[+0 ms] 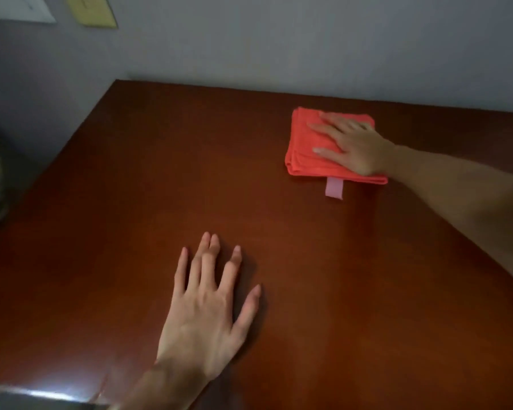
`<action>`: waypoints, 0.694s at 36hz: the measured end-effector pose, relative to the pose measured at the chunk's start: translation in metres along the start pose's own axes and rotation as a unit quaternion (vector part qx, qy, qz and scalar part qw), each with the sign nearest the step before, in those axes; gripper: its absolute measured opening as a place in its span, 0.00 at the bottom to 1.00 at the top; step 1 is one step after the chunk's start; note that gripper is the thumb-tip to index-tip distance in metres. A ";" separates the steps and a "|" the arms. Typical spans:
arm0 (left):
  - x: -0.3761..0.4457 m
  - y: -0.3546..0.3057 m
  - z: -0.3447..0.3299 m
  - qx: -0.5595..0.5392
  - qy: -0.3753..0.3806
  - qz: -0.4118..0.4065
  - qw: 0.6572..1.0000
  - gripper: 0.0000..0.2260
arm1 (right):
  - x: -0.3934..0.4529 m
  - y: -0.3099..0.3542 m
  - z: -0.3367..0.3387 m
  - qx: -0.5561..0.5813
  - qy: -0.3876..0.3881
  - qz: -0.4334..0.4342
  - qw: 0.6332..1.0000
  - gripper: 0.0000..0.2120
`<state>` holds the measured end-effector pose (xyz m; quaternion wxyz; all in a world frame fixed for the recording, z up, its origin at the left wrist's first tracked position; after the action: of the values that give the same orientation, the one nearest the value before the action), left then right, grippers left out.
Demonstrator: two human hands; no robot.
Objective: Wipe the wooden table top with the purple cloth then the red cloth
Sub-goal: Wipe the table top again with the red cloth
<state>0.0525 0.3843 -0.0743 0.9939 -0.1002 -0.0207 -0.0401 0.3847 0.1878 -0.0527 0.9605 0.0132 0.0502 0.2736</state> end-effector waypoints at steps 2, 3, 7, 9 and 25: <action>-0.001 0.001 -0.002 0.005 -0.003 -0.001 1.000 0.28 | 0.026 -0.012 0.005 0.005 -0.005 -0.035 0.999 0.37; -0.001 0.003 -0.004 0.009 -0.001 0.000 1.000 0.29 | 0.039 -0.015 0.004 0.010 -0.006 -0.048 0.999 0.36; 0.004 0.006 -0.010 0.007 -0.022 -0.002 1.000 0.30 | 0.065 -0.030 0.006 0.031 -0.018 -0.127 0.991 0.34; 0.006 0.006 -0.010 0.009 -0.037 -0.006 0.999 0.30 | 0.069 -0.031 0.009 0.040 -0.029 -0.150 0.987 0.34; 0.005 0.002 0.001 0.036 -0.032 0.004 0.999 0.29 | -0.106 0.030 -0.021 0.056 -0.037 -0.148 0.987 0.41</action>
<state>0.0573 0.3859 -0.0738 0.9959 -0.0651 -0.0537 -0.0324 0.2774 0.1577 -0.0630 0.9893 0.0690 0.0313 0.1247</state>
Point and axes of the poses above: each hand's wrist, its own x-axis towards the middle knuckle, its own z-axis out of the back of the hand, y = z × x, the point moved 6 cm from there along x, towards the middle knuckle, and after that the axes turned 8 degrees about -z, right-handed, at the moved point
